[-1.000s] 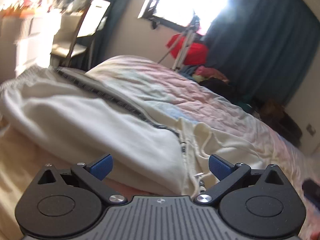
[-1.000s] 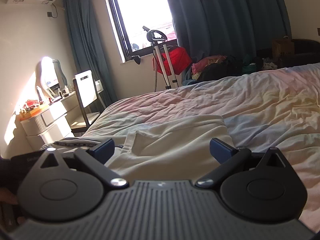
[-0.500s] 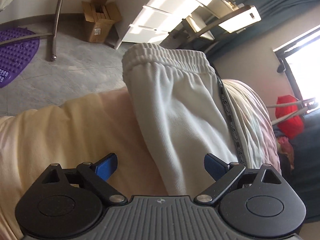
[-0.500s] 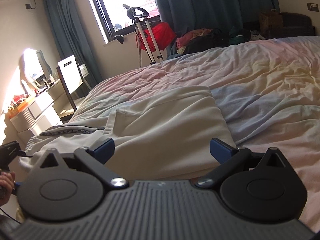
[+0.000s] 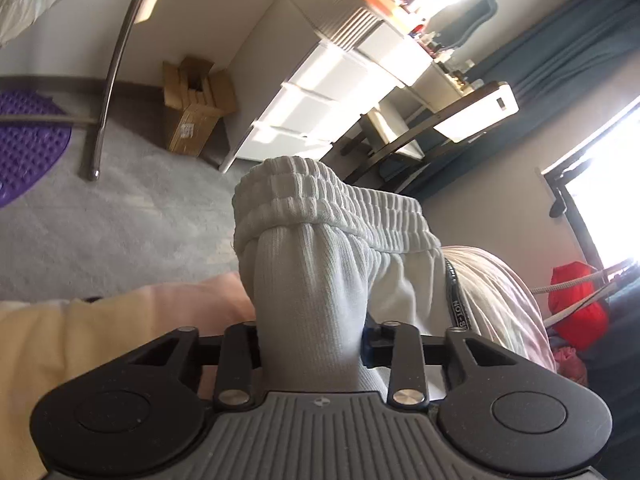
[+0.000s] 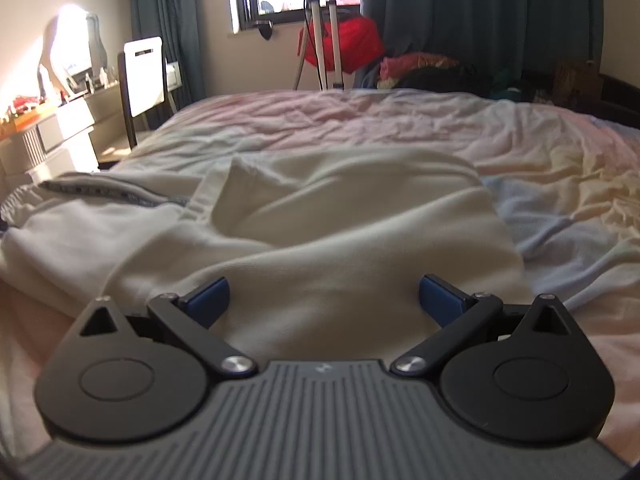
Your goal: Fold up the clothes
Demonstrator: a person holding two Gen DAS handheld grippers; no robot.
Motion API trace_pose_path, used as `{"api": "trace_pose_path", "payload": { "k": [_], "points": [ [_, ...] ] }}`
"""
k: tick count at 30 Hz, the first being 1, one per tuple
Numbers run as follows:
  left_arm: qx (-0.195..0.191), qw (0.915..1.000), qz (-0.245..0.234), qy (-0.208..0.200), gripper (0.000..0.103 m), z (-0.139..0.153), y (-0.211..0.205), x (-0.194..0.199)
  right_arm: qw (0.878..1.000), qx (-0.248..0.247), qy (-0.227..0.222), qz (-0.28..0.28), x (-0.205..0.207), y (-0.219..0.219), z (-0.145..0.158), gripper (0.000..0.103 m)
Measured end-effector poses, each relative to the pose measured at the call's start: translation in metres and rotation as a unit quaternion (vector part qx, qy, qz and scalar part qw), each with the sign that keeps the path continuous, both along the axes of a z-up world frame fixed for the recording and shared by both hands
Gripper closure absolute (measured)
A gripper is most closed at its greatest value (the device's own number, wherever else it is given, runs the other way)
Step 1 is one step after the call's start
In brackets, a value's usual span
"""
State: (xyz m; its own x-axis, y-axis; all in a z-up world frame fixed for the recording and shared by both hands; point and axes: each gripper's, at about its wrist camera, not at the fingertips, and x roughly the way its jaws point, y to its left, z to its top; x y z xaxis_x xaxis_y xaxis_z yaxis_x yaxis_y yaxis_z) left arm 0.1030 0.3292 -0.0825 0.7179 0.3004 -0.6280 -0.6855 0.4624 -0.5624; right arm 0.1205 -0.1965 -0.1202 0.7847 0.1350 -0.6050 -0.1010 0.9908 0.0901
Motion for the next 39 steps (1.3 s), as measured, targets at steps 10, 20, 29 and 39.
{"api": "trace_pose_path", "payload": {
  "k": [10, 20, 29, 39],
  "points": [
    [0.234, 0.9671, -0.052, -0.085, 0.085, 0.095, -0.104, 0.012, 0.996, 0.072, -0.037, -0.043, -0.016, -0.029, 0.032, 0.0],
    [0.251, 0.9392, -0.121, -0.201, 0.087, 0.184, -0.294, 0.009, 0.934, 0.262, -0.05, -0.239, -0.041, -0.147, 0.037, 0.0],
    [0.318, 0.8746, -0.272, -0.244, 0.087, 0.131, -0.509, 0.012, 0.868, 0.313, -0.047, -0.383, -0.05, -0.223, 0.016, 0.0],
    [0.441, 0.7507, -0.476, -0.126, 0.083, -0.01, -0.62, 0.029, 0.858, 0.327, -0.028, -0.394, -0.034, -0.242, -0.005, 0.0]
  ]
}}
